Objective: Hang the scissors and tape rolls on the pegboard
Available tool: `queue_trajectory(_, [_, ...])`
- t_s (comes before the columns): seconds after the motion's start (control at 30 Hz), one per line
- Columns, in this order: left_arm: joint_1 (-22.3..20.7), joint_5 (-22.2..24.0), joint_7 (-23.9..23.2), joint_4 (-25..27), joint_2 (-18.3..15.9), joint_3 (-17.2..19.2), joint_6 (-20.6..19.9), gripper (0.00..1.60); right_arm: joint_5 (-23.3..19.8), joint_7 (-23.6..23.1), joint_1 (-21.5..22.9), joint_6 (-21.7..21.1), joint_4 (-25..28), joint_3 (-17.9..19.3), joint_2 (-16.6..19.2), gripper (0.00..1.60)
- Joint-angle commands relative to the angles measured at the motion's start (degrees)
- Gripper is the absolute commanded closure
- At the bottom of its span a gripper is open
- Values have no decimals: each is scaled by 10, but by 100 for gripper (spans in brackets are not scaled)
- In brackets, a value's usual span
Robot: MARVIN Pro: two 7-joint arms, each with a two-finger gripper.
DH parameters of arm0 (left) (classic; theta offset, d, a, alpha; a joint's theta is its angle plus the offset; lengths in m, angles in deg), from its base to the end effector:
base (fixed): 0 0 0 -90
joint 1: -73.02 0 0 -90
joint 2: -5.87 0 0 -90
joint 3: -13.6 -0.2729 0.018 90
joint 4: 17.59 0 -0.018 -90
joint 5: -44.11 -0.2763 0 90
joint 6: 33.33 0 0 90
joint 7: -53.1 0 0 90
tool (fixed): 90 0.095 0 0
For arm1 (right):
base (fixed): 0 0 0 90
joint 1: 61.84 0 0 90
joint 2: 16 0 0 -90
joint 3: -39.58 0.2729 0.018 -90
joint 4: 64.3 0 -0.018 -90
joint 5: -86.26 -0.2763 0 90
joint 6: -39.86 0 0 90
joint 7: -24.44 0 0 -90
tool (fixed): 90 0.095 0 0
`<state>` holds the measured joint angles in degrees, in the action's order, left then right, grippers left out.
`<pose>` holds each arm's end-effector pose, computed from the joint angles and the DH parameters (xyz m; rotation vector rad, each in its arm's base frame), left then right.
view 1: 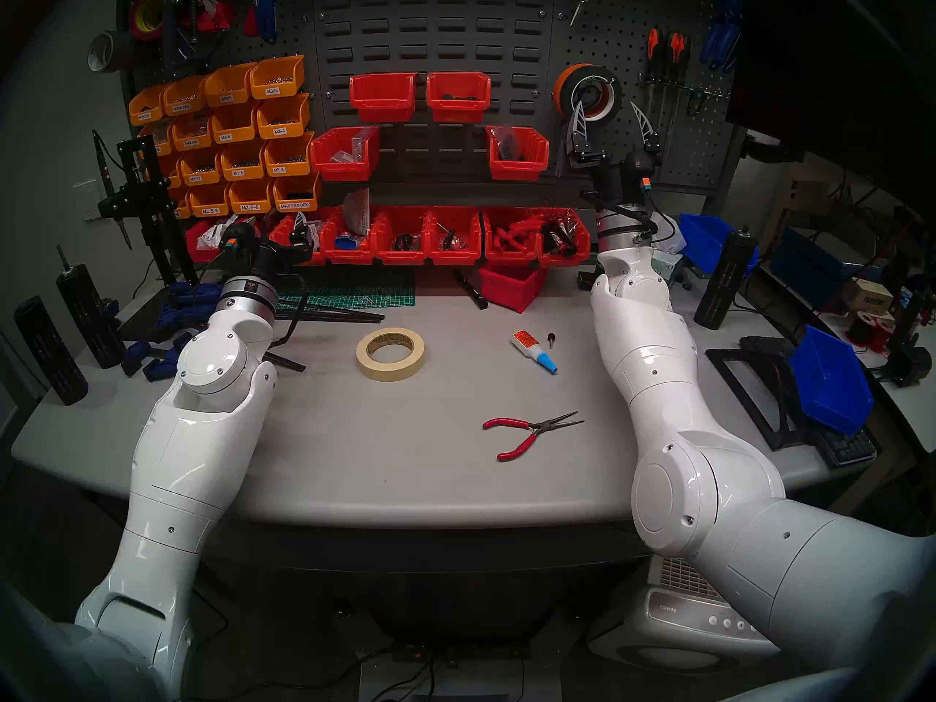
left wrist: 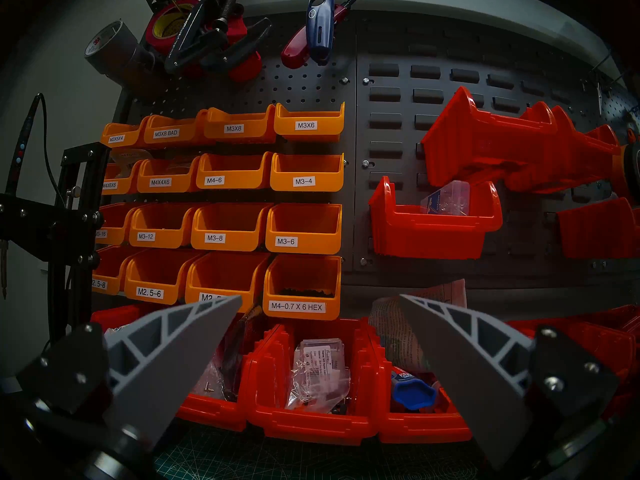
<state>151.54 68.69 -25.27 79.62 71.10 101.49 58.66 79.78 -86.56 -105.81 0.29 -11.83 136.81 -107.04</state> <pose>0.4246 0.1086 -0.1429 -1.7832 -0.1526 -2.5050 0.5308 -0.0058 -0.0737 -0.7913 -0.1988 -2.9320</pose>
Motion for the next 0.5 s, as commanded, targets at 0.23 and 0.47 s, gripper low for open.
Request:
queue_trajectory(0.23, [-18,0,-1,16,-2,5,6,0,-34,-36,-103,-5,123,-19,-18,0])
queue_trajectory(0.47, [-19,0,-1,16,-2,5,7,0,-50,-50,-155,-15,158,-28,-23,0])
